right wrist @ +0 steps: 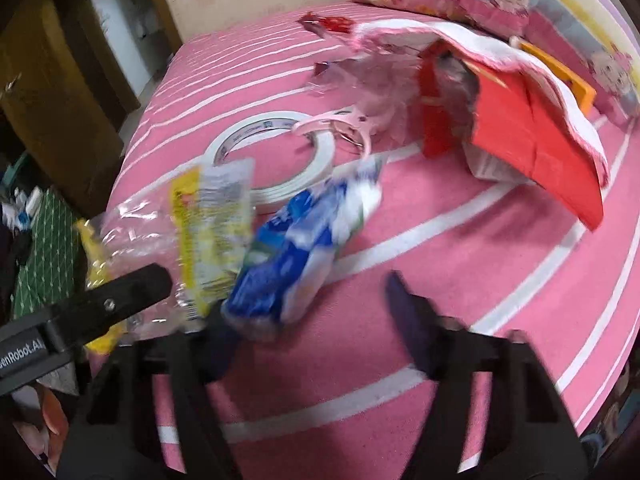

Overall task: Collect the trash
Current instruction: 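Grasp the yellow wrappers with the left tool while the right tool grasps the blue wrapper, then carry both held wrappers from the bed over the floor bin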

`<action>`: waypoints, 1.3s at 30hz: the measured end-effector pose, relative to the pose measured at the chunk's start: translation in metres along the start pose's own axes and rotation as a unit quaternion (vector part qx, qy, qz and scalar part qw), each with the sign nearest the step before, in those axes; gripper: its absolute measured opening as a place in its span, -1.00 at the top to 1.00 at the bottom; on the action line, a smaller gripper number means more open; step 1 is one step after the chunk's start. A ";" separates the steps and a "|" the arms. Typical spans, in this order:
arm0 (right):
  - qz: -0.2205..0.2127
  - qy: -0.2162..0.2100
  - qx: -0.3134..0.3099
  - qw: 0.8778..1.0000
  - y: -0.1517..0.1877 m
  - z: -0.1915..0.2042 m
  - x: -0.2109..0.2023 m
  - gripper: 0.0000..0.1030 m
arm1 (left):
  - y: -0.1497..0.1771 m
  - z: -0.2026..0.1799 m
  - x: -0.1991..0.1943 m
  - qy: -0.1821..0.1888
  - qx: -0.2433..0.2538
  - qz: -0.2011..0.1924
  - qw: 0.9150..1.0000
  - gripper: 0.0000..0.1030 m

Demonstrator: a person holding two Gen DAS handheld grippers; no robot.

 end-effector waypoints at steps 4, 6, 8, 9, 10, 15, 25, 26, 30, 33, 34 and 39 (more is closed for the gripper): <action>-0.004 -0.013 -0.009 1.000 0.000 0.005 -0.004 0.67 | 0.000 -0.005 -0.004 0.010 0.001 -0.004 1.000 0.18; -0.012 -0.016 -0.010 1.000 -0.002 0.007 -0.009 0.68 | 0.001 -0.006 -0.007 0.014 0.001 -0.007 1.000 0.19; -0.024 -0.019 -0.011 0.999 -0.003 0.009 -0.017 0.69 | 0.003 -0.006 -0.013 0.021 0.000 -0.014 1.000 0.20; -0.029 -0.020 -0.012 0.999 -0.003 0.010 -0.020 0.69 | 0.003 -0.007 -0.017 0.023 0.001 -0.018 1.000 0.21; -0.036 -0.021 -0.013 0.999 -0.003 0.011 -0.026 0.69 | 0.003 -0.008 -0.022 0.030 0.001 -0.025 0.999 0.21; -0.080 -0.031 -0.030 0.996 -0.004 0.027 -0.066 0.69 | 0.002 -0.016 -0.057 0.060 0.004 -0.064 0.996 0.22; -0.169 -0.040 -0.032 0.984 0.029 0.051 -0.180 0.69 | 0.040 -0.049 -0.154 0.126 0.009 -0.116 0.985 0.22; -0.175 -0.041 -0.028 0.983 0.034 0.050 -0.193 0.69 | 0.046 -0.053 -0.163 0.133 0.011 -0.119 0.984 0.22; -0.199 -0.032 -0.024 0.979 0.049 0.045 -0.237 0.69 | 0.066 -0.079 -0.193 0.161 0.027 -0.122 0.979 0.22; -0.210 -0.016 -0.026 0.977 0.063 0.035 -0.267 0.69 | 0.082 -0.105 -0.208 0.184 0.038 -0.117 0.975 0.22; -0.213 -0.012 -0.025 0.977 0.067 0.030 -0.276 0.69 | 0.091 -0.119 -0.213 0.192 0.048 -0.112 0.974 0.22; -0.228 0.024 -0.006 0.973 0.097 -0.009 -0.321 0.69 | 0.122 -0.170 -0.214 0.218 0.092 -0.086 0.968 0.22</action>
Point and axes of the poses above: each gripper's, at about its wrist camera, not at the fingertips, and x roughly the way its jaws point, z to its left, y to its underside, the point moved 8 cm from there along x, roughly the way its jaws point, and after that the axes turned 9 degrees about -y, right-handed, at the moved point
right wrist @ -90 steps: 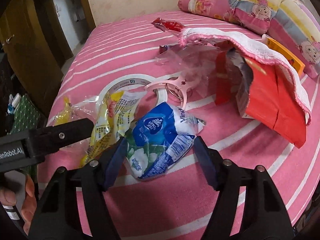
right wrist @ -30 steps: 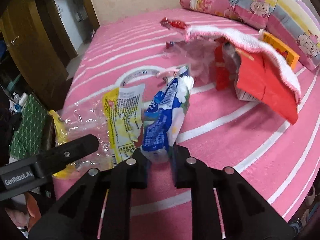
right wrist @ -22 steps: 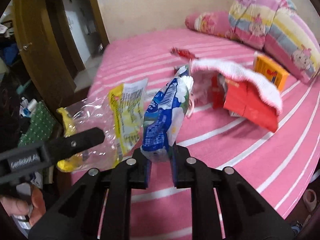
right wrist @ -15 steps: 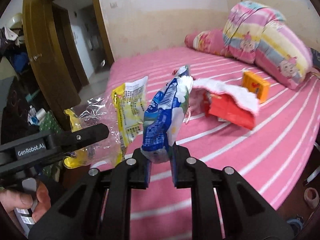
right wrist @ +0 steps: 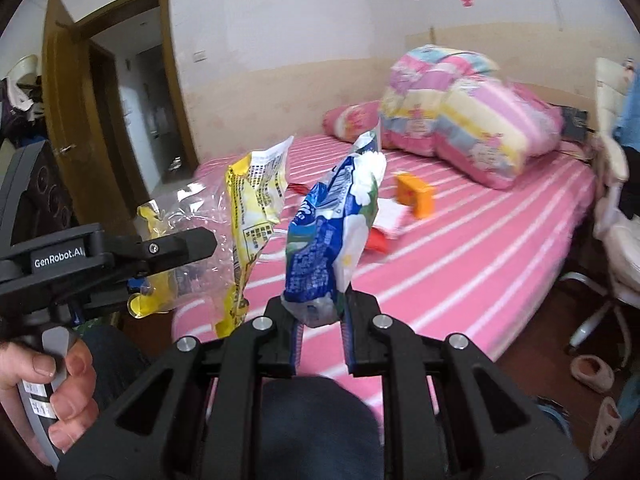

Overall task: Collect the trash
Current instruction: 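Carry both held wrappers from the bed over the floor bin, then open both tools to drop the wrappers into the bin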

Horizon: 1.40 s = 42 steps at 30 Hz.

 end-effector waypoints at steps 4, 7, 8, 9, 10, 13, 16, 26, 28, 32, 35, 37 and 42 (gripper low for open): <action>-0.004 0.037 0.022 0.999 0.016 -0.041 -0.035 0.69 | 0.029 -0.049 0.024 0.026 0.040 0.038 0.998 0.22; 0.002 0.067 0.034 0.997 0.035 -0.072 -0.058 0.69 | 0.050 -0.078 0.044 0.042 0.065 0.068 0.995 0.22; 0.007 0.079 0.038 0.996 0.044 -0.083 -0.066 0.69 | 0.058 -0.087 0.051 0.047 0.074 0.079 0.993 0.22; 0.011 0.087 0.043 0.995 0.050 -0.092 -0.072 0.69 | 0.067 -0.095 0.057 0.052 0.082 0.089 0.991 0.22; 0.016 0.099 0.050 0.994 0.061 -0.105 -0.079 0.69 | 0.076 -0.106 0.066 0.057 0.091 0.104 0.989 0.22; 0.028 0.121 0.069 0.990 0.085 -0.129 -0.095 0.69 | 0.106 -0.130 0.094 0.069 0.114 0.145 0.980 0.22; 0.043 0.144 0.096 0.984 0.112 -0.159 -0.108 0.69 | 0.134 -0.148 0.123 0.079 0.128 0.188 0.971 0.22; 0.120 0.177 0.201 0.956 0.217 -0.240 -0.108 0.69 | 0.237 -0.164 0.224 0.045 0.167 0.344 0.923 0.22; 0.138 0.180 0.218 0.949 0.236 -0.250 -0.102 0.68 | 0.258 -0.160 0.241 0.031 0.173 0.380 0.908 0.21; 0.175 0.186 0.255 0.933 0.279 -0.269 -0.090 0.68 | 0.293 -0.154 0.271 0.006 0.197 0.424 0.884 0.21; 0.196 0.192 0.276 0.921 0.298 -0.278 -0.084 0.62 | 0.315 -0.152 0.295 0.000 0.219 0.449 0.866 0.19; 0.202 0.197 0.293 0.914 0.307 -0.284 -0.084 0.29 | 0.320 -0.147 0.303 0.000 0.221 0.459 0.860 0.16; 0.176 0.211 0.313 0.909 0.303 -0.287 -0.093 -0.62 | 0.318 -0.153 0.313 -0.007 0.233 0.444 0.865 -0.29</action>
Point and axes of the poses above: each gripper's, at about its wrist camera, not at the fingertips, and x roughly the way its jaws point, z to its left, y to its underside, the point moved 8 cm from there along x, roughly the way its jaws point, and after that the axes turned 9 degrees about -y, right-handed, at the moved point
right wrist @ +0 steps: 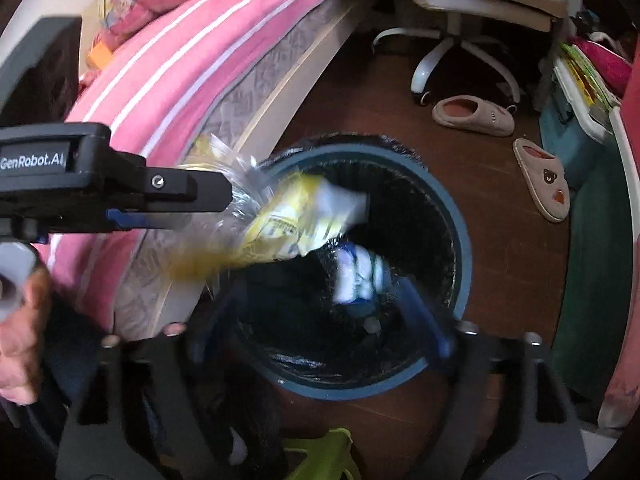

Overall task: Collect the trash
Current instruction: 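Open both tools to drop the wrappers into the bin, then move both tools back to the bed toward the tape roll and pink clip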

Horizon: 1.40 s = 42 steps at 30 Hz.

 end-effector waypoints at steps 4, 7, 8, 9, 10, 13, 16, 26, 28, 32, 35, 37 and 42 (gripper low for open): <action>-0.028 0.012 -0.001 1.000 -0.004 0.002 -0.009 -0.68 | -0.007 -0.002 -0.017 0.004 -0.006 -0.029 1.000 -0.53; -0.061 0.027 0.023 0.998 -0.010 0.001 -0.019 -0.68 | -0.012 0.000 -0.039 -0.002 -0.018 -0.066 0.998 -0.65; -0.068 0.025 0.026 0.997 -0.011 0.005 -0.024 -0.68 | -0.013 0.002 -0.045 0.001 -0.023 -0.071 0.997 -0.66; -0.069 0.018 0.016 0.997 -0.013 0.008 -0.026 -0.68 | -0.013 0.002 -0.051 0.004 -0.029 -0.076 0.997 -0.68; -0.079 0.017 -0.010 0.997 -0.017 0.015 -0.032 -0.68 | -0.012 0.004 -0.059 0.010 -0.035 -0.084 0.996 -0.69; -0.104 0.021 -0.049 0.993 -0.027 0.030 -0.048 -0.68 | -0.011 0.010 -0.092 0.010 -0.045 -0.128 0.991 -0.69; -0.117 0.012 -0.083 0.990 -0.039 0.057 -0.065 -0.68 | -0.010 0.018 -0.126 0.011 -0.058 -0.174 0.983 -0.69; -0.196 -0.053 -0.184 0.962 -0.087 0.197 -0.128 -0.68 | 0.008 0.087 -0.267 0.058 -0.101 -0.303 0.946 -0.70; -0.207 -0.072 -0.202 0.954 -0.096 0.230 -0.135 -0.68 | 0.020 0.119 -0.297 0.061 -0.117 -0.328 0.935 -0.70; -0.218 -0.131 -0.235 0.938 -0.107 0.307 -0.140 -0.68 | 0.049 0.185 -0.338 0.032 -0.160 -0.372 0.914 -0.70; -0.193 -0.171 -0.261 0.930 -0.114 0.371 -0.121 -0.68 | 0.074 0.246 -0.356 0.003 -0.211 -0.396 0.894 -0.70; -0.175 -0.184 -0.272 0.928 -0.114 0.401 -0.104 -0.68 | 0.087 0.286 -0.358 -0.002 -0.245 -0.401 0.883 -0.70; -0.115 -0.213 -0.295 0.924 -0.109 0.482 -0.028 -0.63 | 0.101 0.375 -0.343 -0.041 -0.315 -0.381 0.868 -0.70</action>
Point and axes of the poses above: each gripper's, at about its wrist camera, not at the fingertips, and x roughly the way its jaws point, z to its left, y to its underside, the point moved 8 cm from there along x, roughly the way its jaws point, and after that the axes turned 9 degrees about -y, right-handed, at the moved point
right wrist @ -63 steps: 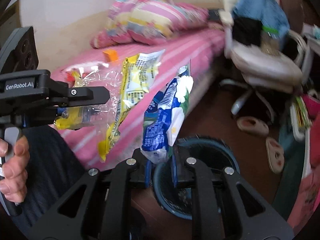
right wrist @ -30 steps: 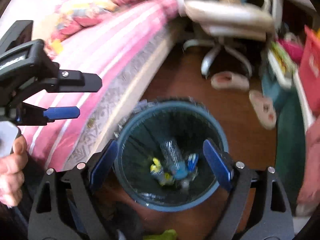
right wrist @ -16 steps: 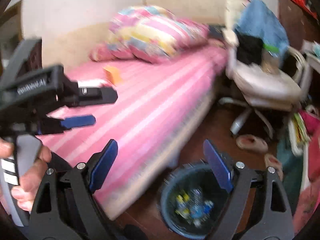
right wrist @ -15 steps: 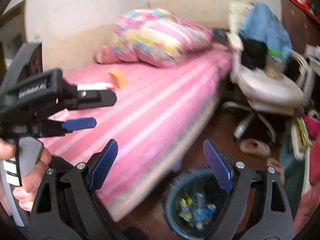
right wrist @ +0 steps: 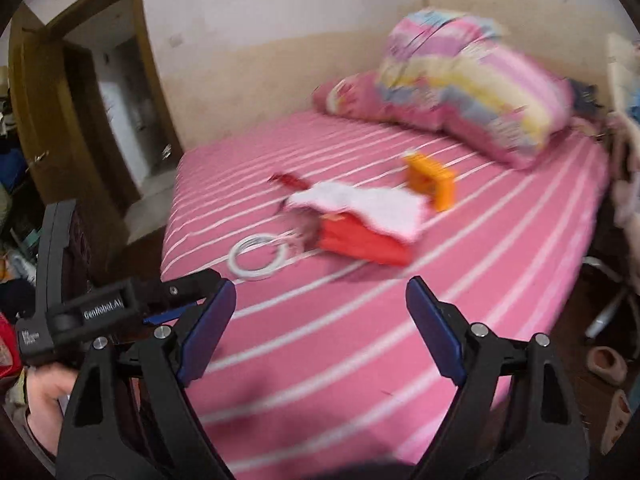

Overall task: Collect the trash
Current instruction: 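Move both tools back to the bed toward the tape roll and pink clip, then grasp the white tape roll with the left tool while the right tool grasps the pink clip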

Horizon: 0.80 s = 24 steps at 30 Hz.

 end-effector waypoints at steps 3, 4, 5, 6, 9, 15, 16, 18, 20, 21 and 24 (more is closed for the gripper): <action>0.039 -0.022 0.022 0.999 0.004 0.007 0.059 -0.28 | -0.014 0.035 0.019 -0.030 -0.009 0.003 1.000 -0.70; 0.043 -0.026 0.025 0.998 0.004 0.010 0.070 -0.27 | -0.020 0.045 0.025 -0.038 -0.010 0.003 0.999 -0.70; 0.049 -0.028 0.029 0.998 0.002 0.009 0.090 -0.27 | -0.026 0.053 0.032 -0.042 -0.013 0.008 0.999 -0.70; 0.053 -0.029 0.030 0.998 0.005 0.008 0.101 -0.27 | -0.031 0.061 0.037 -0.047 -0.017 0.013 0.999 -0.69; 0.078 -0.028 0.031 0.996 0.011 0.008 0.140 -0.26 | -0.048 0.083 0.054 -0.074 -0.024 0.016 0.997 -0.69; 0.097 -0.012 -0.010 0.995 0.009 0.004 0.192 -0.08 | -0.075 0.106 0.092 -0.119 -0.027 0.037 0.992 -0.47; 0.101 -0.012 -0.013 0.995 0.009 0.004 0.199 0.01 | -0.077 0.109 0.101 -0.128 -0.025 0.049 0.990 -0.41; 0.111 -0.005 -0.022 0.994 0.010 0.002 0.214 0.18 | -0.082 0.110 0.112 -0.143 -0.010 0.055 0.988 -0.36; 0.117 0.002 -0.024 0.993 0.011 -0.001 0.223 0.28 | -0.085 0.107 0.117 -0.161 0.015 0.051 0.985 -0.36; 0.119 0.001 -0.021 0.993 0.012 -0.003 0.228 0.29 | -0.087 0.105 0.121 -0.169 0.027 0.051 0.984 -0.36; 0.127 0.013 -0.027 0.992 0.012 -0.009 0.240 0.35 | -0.091 0.105 0.129 -0.182 0.045 0.051 0.981 -0.36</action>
Point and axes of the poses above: each gripper's, at about its wrist camera, not at the fingertips, and x roughly the way its jaws point, z to its left, y to its underside, the point moved 8 cm from there along x, roughly the way its jaws point, and after that the axes turned 9 degrees about -y, right-handed, at the moved point
